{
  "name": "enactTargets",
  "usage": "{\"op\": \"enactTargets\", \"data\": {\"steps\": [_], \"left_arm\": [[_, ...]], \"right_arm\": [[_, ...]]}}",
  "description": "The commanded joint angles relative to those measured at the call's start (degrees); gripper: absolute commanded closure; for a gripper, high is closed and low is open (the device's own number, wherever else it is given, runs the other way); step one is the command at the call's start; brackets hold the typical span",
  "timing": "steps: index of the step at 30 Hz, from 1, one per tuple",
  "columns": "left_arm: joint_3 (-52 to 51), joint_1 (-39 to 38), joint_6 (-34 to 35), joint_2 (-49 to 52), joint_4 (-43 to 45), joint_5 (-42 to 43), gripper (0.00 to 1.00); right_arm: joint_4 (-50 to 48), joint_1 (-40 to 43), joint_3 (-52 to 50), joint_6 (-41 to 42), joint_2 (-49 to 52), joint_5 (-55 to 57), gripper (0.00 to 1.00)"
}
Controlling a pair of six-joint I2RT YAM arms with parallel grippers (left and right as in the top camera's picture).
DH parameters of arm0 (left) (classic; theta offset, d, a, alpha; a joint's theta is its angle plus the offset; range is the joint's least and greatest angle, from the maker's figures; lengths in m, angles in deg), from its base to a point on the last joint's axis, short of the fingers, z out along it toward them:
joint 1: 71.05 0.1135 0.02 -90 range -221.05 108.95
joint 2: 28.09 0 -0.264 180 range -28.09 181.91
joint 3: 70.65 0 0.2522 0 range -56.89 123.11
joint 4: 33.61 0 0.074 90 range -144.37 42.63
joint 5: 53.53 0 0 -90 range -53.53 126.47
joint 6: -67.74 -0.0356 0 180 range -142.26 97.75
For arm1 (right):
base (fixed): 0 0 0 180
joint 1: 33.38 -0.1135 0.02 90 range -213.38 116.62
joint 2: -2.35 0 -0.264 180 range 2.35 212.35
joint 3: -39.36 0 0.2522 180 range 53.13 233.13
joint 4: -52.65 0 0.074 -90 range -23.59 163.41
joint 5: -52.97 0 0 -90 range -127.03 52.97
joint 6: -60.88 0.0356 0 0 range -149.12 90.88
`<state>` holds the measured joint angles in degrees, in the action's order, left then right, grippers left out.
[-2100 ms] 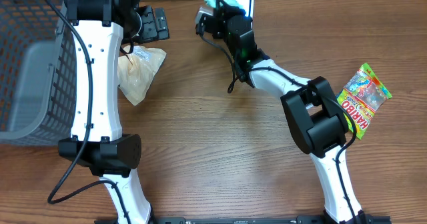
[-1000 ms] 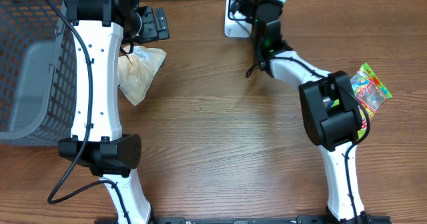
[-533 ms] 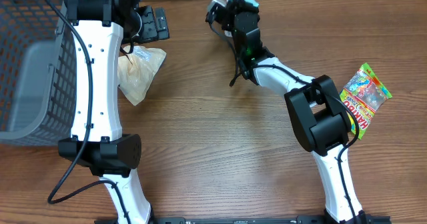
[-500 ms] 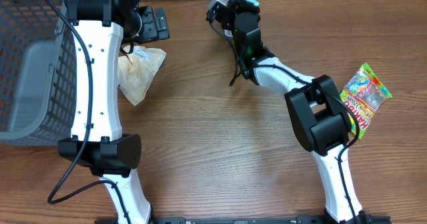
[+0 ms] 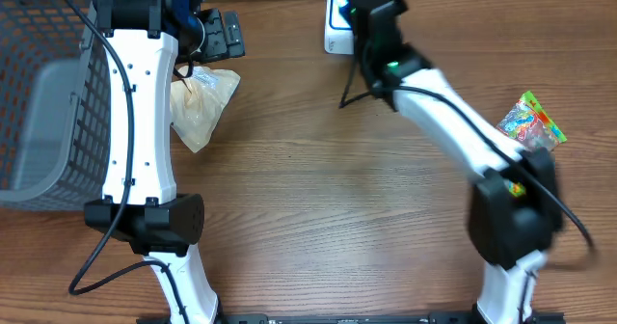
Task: Scan the item barcode
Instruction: 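Carry the mint-green packet right and drop it beside the Haribo bag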
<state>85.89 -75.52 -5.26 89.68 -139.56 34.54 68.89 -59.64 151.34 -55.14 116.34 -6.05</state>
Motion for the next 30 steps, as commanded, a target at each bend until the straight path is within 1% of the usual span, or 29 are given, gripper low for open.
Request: {"op": "enactTargets", "data": {"steps": [1, 5, 7, 8, 10, 11, 13, 15, 17, 18, 21, 25, 27, 29, 30], "left_arm": [[-0.28, -0.04, -0.26, -0.87, 0.11, 0.04, 0.00], [-0.28, -0.04, -0.26, -0.87, 0.11, 0.07, 0.00], [-0.28, -0.04, -0.26, -0.87, 0.11, 0.04, 0.00], [-0.28, -0.04, -0.26, -0.87, 0.11, 0.04, 0.00], [-0.28, -0.04, -0.26, -0.87, 0.11, 0.04, 0.00], [-0.28, -0.04, -0.26, -0.87, 0.11, 0.04, 0.00], [-0.28, -0.04, -0.26, -0.87, 0.11, 0.04, 0.00], [-0.28, -0.04, -0.26, -0.87, 0.11, 0.04, 0.01], [-0.28, -0.04, -0.26, -0.87, 0.11, 0.07, 0.00], [-0.28, -0.04, -0.26, -0.87, 0.11, 0.04, 0.00], [-0.28, -0.04, -0.26, -0.87, 0.11, 0.04, 0.00], [-0.28, -0.04, -0.26, -0.87, 0.11, 0.04, 0.00], [-0.28, -0.04, -0.26, -0.87, 0.11, 0.04, 0.00], [-0.28, -0.04, -0.26, -0.87, 0.11, 0.04, 0.00], [-0.28, -0.04, -0.26, -0.87, 0.11, 0.04, 0.00]], "right_arm": [[13.88, 3.63, 1.40, 19.19, -13.27, 1.33, 0.96], [30.60, 8.41, 1.40, 28.70, -20.83, -4.31, 0.96], [39.26, 12.66, 1.40, 33.99, -23.85, -7.98, 0.96], [42.62, 14.58, 1.38, 36.41, -24.74, -9.29, 0.93], [49.68, 19.17, 1.40, 40.65, -25.57, -11.43, 0.93], [54.34, 22.56, 1.25, 44.24, -25.53, -11.93, 0.93], [58.97, 27.04, -0.07, 48.15, -24.98, -13.68, 0.93], [61.61, 31.06, -1.97, 48.78, -24.26, -15.82, 0.94], [62.25, 34.25, -4.52, 48.81, -23.74, -16.79, 0.94], [62.14, 35.76, -6.08, 48.81, -23.47, -16.79, 0.96], [59.80, 39.56, -11.28, 49.53, -23.43, -17.51, 0.96], [55.39, 43.04, -17.90, 50.07, -23.43, -21.59, 0.95], [53.75, 44.00, -20.26, 50.07, -23.43, -23.30, 0.85], [52.48, 44.39, -21.92, 50.07, -23.41, -24.92, 0.65], [52.35, 44.39, -22.10, 50.10, -23.41, -25.22, 0.53]]}}
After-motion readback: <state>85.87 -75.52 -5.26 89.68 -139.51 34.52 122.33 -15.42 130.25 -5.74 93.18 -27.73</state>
